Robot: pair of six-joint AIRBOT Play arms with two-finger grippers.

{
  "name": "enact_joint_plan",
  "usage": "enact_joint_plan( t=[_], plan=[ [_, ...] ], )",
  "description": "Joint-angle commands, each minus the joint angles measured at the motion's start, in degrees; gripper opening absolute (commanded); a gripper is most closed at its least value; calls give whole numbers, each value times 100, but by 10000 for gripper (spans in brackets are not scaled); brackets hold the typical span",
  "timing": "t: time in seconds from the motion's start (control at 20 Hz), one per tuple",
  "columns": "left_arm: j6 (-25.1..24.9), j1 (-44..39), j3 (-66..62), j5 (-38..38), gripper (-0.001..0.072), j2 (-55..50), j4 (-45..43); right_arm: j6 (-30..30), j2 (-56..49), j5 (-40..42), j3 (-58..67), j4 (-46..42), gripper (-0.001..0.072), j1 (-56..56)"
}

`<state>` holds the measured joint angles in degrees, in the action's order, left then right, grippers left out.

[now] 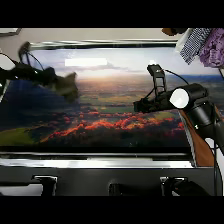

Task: Fold the clothes and pants, and hang the long-sleeved shirts on hangers.

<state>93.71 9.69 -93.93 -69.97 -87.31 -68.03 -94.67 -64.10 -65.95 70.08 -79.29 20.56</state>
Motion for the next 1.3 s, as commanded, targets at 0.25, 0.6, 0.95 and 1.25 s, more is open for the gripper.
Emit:
enact_joint_plan(
  t=[0.25,0.6,0.95,1.25],
  plan=[
    [1344,-2817,3635,1043,11,1773,323,0,4,-2,7,0,33,4],
    [2249,-4376,4312,3001,481,1556,356,0,4,-2,7,0,33,4],
    [1193,-2570,4277,1716,719,3536,348,-31,4,553,7,24,33,4],
    [977,-623,4277,1176,719,5187,313,-313,11,767,9,472,32,4]
  ],
)
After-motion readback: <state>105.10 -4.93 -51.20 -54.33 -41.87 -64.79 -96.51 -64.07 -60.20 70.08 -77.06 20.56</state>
